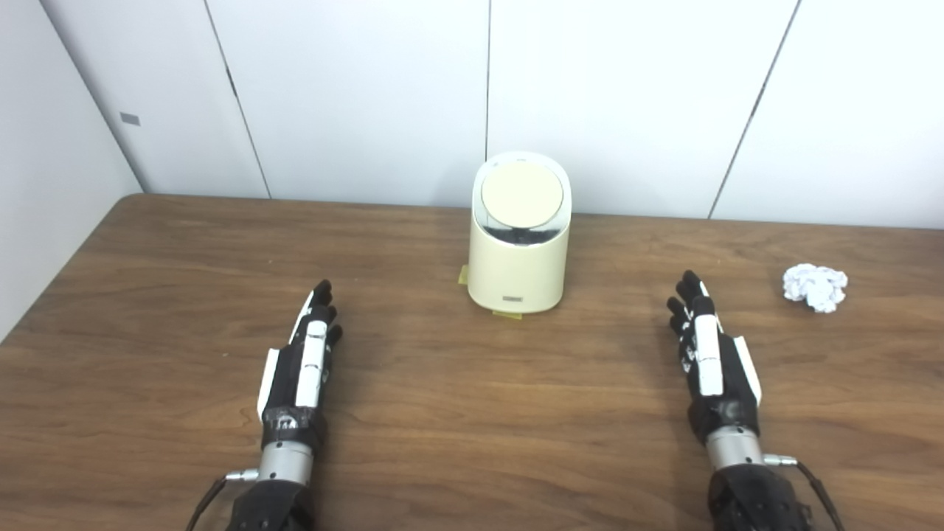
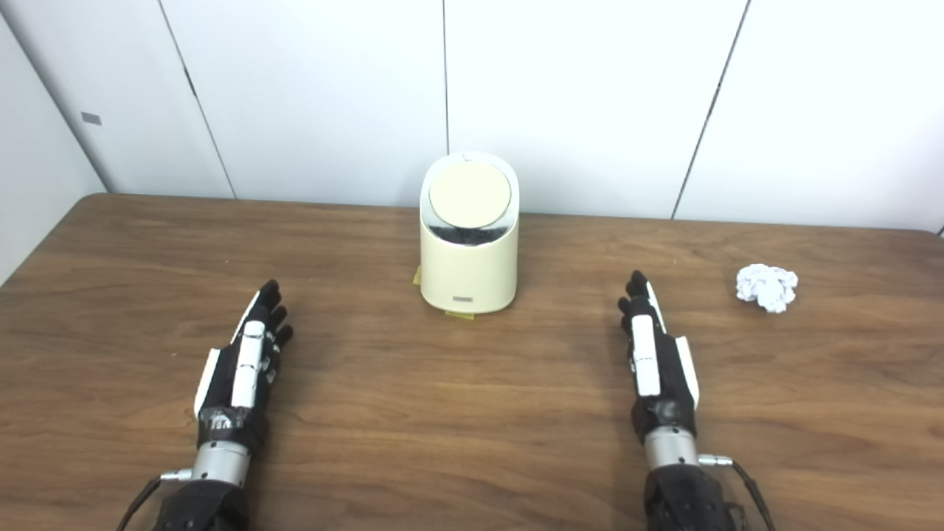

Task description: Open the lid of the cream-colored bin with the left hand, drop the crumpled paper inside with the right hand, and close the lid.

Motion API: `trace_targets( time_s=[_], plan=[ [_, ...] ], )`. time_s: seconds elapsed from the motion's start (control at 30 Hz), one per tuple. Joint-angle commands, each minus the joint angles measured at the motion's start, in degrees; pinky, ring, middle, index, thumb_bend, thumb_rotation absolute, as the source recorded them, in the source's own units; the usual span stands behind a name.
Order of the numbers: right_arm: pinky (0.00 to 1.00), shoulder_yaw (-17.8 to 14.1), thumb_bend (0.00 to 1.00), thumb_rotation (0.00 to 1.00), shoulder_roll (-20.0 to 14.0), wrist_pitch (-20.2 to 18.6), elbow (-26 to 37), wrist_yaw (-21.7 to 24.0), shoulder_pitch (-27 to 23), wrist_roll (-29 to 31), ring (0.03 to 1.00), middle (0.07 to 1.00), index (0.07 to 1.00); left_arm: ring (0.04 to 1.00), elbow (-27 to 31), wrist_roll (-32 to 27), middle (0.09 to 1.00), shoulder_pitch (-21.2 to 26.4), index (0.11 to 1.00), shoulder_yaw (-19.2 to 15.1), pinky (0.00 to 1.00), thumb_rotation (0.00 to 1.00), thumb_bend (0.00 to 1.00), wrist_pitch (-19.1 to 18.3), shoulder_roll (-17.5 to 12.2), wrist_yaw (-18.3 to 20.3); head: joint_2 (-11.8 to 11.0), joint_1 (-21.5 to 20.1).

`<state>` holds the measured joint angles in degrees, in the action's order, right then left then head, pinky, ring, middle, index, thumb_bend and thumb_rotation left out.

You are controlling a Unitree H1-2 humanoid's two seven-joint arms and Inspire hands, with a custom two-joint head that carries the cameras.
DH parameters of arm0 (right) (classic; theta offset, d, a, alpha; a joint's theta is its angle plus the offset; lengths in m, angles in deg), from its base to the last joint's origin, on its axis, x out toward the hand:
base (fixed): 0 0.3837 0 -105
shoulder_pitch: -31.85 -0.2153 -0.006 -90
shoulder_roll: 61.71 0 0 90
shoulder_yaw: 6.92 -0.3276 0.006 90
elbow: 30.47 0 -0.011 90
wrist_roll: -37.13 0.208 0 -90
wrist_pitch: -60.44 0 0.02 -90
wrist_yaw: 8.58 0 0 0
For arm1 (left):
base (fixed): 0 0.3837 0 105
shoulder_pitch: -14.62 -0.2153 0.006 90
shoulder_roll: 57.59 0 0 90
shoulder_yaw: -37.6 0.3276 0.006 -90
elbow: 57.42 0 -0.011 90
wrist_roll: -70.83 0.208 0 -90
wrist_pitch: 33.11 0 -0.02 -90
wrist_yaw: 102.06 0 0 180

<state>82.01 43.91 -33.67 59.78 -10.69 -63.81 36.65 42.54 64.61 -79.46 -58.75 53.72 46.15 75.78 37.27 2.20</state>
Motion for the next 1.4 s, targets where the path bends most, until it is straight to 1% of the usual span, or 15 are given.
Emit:
trace_targets(
  time_s=[0.0, 0.17, 0.3, 0.43, 0.63, 0.8, 0.97, 1.03, 1.17, 1.27, 1.37],
  plan=[
    [0.98, -0.01, 0.57, 1.0, -0.05, -0.16, 2.14, 0.01, -1.36, -0.08, 0.964, 0.982, 0.971, 1.0, 1.69, -0.42, 1.0, 1.71, 1.0, 0.1, 1.0, 0.84, 0.45, -0.45, -0.03, 0.23, 0.12, -0.13],
    [0.96, 0.74, 0.59, 1.0, -0.15, -0.81, 3.29, -0.75, -0.8, -2.64, 0.946, 0.966, 0.962, 1.0, 2.39, -1.27, 1.0, 2.29, 1.0, -0.27, 1.0, 0.84, 0.46, -1.41, -0.35, 0.46, 0.26, -1.15],
    [0.95, 0.41, 0.57, 1.0, 0.36, -0.74, 3.04, -1.18, -0.96, -2.58, 0.947, 0.961, 0.955, 1.0, 2.79, -2.54, 1.0, 2.77, 1.0, -0.76, 1.0, 0.81, 0.47, -1.86, -0.88, 1.06, 0.3, -1.55],
    [0.96, 0.31, 0.57, 1.0, 0.5, -0.57, 2.56, -1.38, -1.47, -2.66, 0.948, 0.966, 0.96, 1.0, 2.24, -2.69, 1.0, 3.47, 1.0, -0.89, 1.0, 0.85, 0.48, -1.97, -1.81, 1.4, 0.29, -1.8],
    [0.93, 0.47, 0.58, 1.0, 0.57, -0.45, 1.82, -1.99, -1.98, -3.45, 0.942, 0.962, 0.957, 1.0, 1.86, -3.11, 1.0, 4.5, 1.0, -0.95, 1.0, 0.83, 0.51, -2.54, -2.1, 1.29, 0.21, -2.42],
    [0.93, 0.4, 0.57, 1.0, 0.96, -0.08, 1.65, -2.33, -1.98, -3.28, 0.943, 0.964, 0.956, 1.0, 1.98, -3.75, 1.0, 4.92, 1.0, -1.02, 1.0, 0.8, 0.49, -3.15, -2.34, 1.62, 0.1, -2.88],
    [0.95, 0.43, 0.57, 1.0, 1.13, 0.04, 1.84, -2.22, -1.78, -3.0, 0.954, 0.969, 0.96, 1.0, 1.99, -3.13, 1.0, 5.82, 1.0, -0.73, 1.0, 0.76, 0.46, -2.91, -3.62, 2.56, 0.0, -3.56],
    [0.95, 0.49, 0.57, 1.0, 1.1, 0.02, 2.0, -2.32, -1.68, -3.26, 0.954, 0.97, 0.962, 1.0, 1.6, -2.87, 1.0, 6.26, 1.0, -0.83, 1.0, 0.75, 0.48, -2.7, -3.91, 2.7, -0.09, -3.97],
    [0.95, 0.43, 0.59, 1.0, 1.11, -0.38, 2.59, -2.63, -1.44, -3.63, 0.951, 0.969, 0.967, 1.0, 1.14, -3.09, 1.0, 7.06, 1.0, -1.11, 1.0, 0.78, 0.49, -3.3, -3.82, 2.42, -0.03, -4.73],
    [0.95, 0.18, 0.58, 1.0, 1.28, -0.84, 3.09, -2.73, -1.42, -3.32, 0.957, 0.969, 0.965, 1.0, 0.94, -3.32, 1.0, 7.48, 1.0, -1.15, 1.0, 0.78, 0.49, -3.63, -3.96, 2.64, 0.07, -4.79],
    [0.96, 0.09, 0.58, 1.0, 1.29, -1.14, 3.56, -2.62, -1.26, -3.24, 0.967, 0.973, 0.968, 1.0, 0.79, -2.64, 1.0, 7.89, 1.0, -0.81, 1.0, 0.76, 0.48, -3.84, -4.27, 2.75, 0.12, -4.7]
  ],
)
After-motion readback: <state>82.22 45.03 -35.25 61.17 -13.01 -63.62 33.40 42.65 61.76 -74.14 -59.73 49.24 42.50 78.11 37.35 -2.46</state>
